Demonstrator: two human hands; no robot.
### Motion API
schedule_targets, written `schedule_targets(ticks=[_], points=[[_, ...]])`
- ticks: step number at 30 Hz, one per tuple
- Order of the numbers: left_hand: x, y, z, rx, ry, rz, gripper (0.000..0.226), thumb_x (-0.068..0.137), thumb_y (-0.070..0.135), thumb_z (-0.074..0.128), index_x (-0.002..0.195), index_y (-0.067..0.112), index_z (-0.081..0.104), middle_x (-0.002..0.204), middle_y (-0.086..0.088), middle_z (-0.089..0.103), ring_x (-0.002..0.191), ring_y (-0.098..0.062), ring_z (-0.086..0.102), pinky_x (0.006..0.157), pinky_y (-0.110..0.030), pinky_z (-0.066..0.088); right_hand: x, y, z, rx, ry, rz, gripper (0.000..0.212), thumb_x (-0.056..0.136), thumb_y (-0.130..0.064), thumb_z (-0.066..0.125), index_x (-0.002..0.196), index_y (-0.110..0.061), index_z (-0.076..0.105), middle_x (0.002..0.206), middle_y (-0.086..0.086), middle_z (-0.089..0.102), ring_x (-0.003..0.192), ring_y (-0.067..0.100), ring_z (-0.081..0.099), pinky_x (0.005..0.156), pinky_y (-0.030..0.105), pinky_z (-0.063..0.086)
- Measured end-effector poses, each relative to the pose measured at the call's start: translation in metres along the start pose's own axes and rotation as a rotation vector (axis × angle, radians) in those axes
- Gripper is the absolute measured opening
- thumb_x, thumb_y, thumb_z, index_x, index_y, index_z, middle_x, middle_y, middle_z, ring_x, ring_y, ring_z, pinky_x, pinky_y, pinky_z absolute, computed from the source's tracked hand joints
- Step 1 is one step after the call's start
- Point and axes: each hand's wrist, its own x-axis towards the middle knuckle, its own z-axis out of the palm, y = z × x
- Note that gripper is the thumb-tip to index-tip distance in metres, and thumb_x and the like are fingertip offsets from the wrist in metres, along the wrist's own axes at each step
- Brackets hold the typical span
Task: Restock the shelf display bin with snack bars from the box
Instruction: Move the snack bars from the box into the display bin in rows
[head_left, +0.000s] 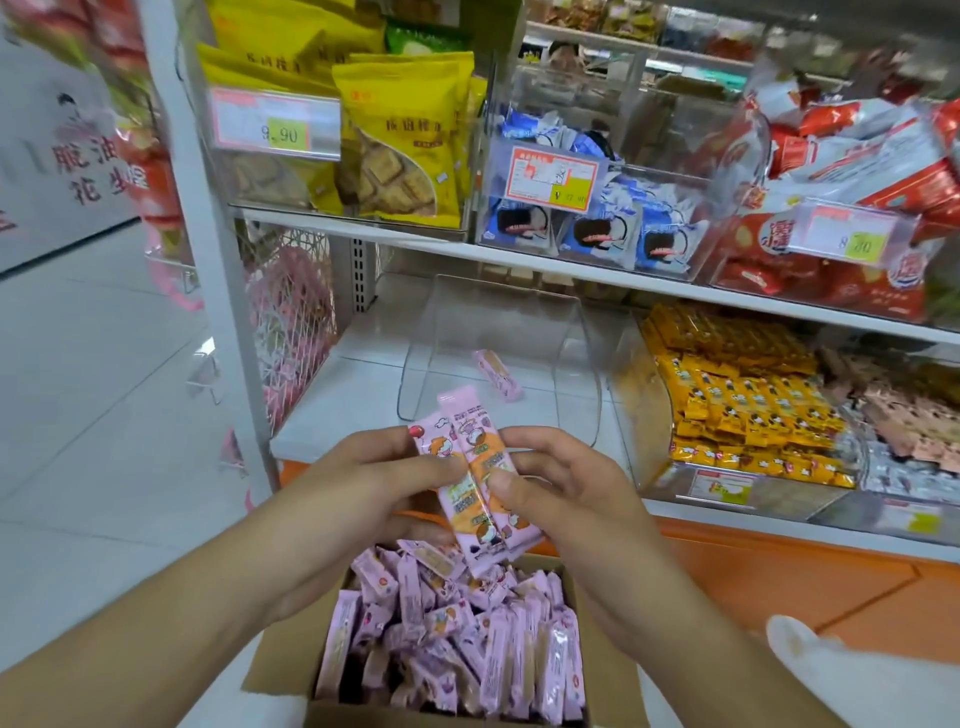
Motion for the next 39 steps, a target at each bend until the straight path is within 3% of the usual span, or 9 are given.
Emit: schedule_targets(ticks=[4,9,13,17,21,26,29,33,39], points=[[-0.001,0.000,-0.003,0.019,0.062,0.020,0.025,0.096,0.018,0.068,0.115,0.003,0.073,0.103,-0.017,0.079,0.090,-0.030,0.076,0.079,-0.038,0.062,-0.001,0.000,0.000,-0.104,-0.108,0.022,0.036,0.094,-0.023,0.077,0.119,-0.048,0.071,0.111,-0.001,0.075,0.102,0.017,0.075,0.087,0.039,0.061],[-0.004,0.006,-0.017,0.147,0.134,0.058,0.040,0.090,0.031,0.076,0.111,-0.003,0.069,0.100,-0.022,0.076,0.070,-0.025,0.065,0.083,-0.054,0.056,-0.008,-0.005,-0.020,-0.212,-0.104,0.016,0.049,0.090,-0.015,0.081,0.121,-0.051,0.069,0.109,-0.002,0.076,0.096,0.014,0.073,0.077,0.030,0.060],[-0.004,0.012,-0.028,0.414,0.280,0.164,0.042,0.074,0.047,0.083,0.103,0.019,0.072,0.096,-0.007,0.074,0.074,-0.013,0.072,0.080,-0.037,0.056,-0.005,-0.007,-0.043,-0.421,0.034,-0.003,0.040,0.080,-0.032,0.091,0.110,-0.043,0.067,0.103,-0.011,0.076,0.088,0.013,0.069,0.083,0.038,0.056],[-0.003,0.003,-0.021,0.382,0.145,0.115,0.036,0.079,0.049,0.084,0.103,0.024,0.074,0.098,0.000,0.077,0.092,-0.017,0.077,0.084,-0.034,0.053,-0.005,-0.009,-0.041,-0.365,-0.058,-0.048,0.023,0.088,-0.023,0.084,0.107,-0.030,0.073,0.096,-0.003,0.076,0.085,0.012,0.069,0.081,0.037,0.056],[0.002,-0.008,0.003,0.378,0.042,0.035,0.032,0.086,0.051,0.078,0.108,0.029,0.073,0.098,0.003,0.080,0.095,-0.014,0.076,0.093,-0.042,0.055,0.001,-0.002,-0.021,-0.299,-0.096,-0.002,0.033,0.093,-0.021,0.079,0.120,-0.035,0.067,0.107,-0.004,0.078,0.092,0.011,0.074,0.081,0.032,0.060],[0.004,-0.013,0.013,0.286,0.001,0.011,0.037,0.081,0.036,0.086,0.114,0.025,0.074,0.098,0.002,0.082,0.093,-0.012,0.078,0.079,-0.029,0.058,0.010,0.008,-0.012,-0.353,-0.022,-0.024,0.039,0.098,-0.030,0.073,0.135,-0.027,0.062,0.109,-0.003,0.077,0.084,0.012,0.076,0.082,0.032,0.061],[0.008,-0.015,0.011,0.242,0.068,0.021,0.035,0.080,0.030,0.088,0.112,0.020,0.077,0.101,-0.001,0.082,0.098,-0.018,0.078,0.099,-0.043,0.057,0.004,0.004,-0.010,-0.401,-0.073,-0.073,0.064,0.096,-0.036,0.074,0.153,-0.042,0.045,0.142,-0.020,0.050,0.099,0.005,0.073,0.088,0.027,0.060],[0.007,-0.017,0.012,0.161,0.105,0.020,0.033,0.078,0.032,0.089,0.107,0.018,0.080,0.102,-0.003,0.082,0.101,-0.019,0.077,0.104,-0.049,0.054,-0.009,0.000,0.001,-0.680,-0.179,-0.196,0.111,0.078,-0.046,0.089,0.160,-0.051,0.014,0.148,-0.039,0.012,0.115,-0.004,0.053,0.090,0.017,0.051],[0.011,-0.015,0.017,0.197,0.077,0.053,0.020,0.088,0.031,0.081,0.104,0.020,0.080,0.100,0.001,0.082,0.099,-0.015,0.077,0.104,-0.047,0.055,-0.001,0.007,0.015,-0.741,-0.120,-0.329,0.101,0.071,-0.054,0.091,0.155,-0.047,0.034,0.143,-0.038,0.015,0.120,-0.022,0.039,0.087,-0.004,0.035]])
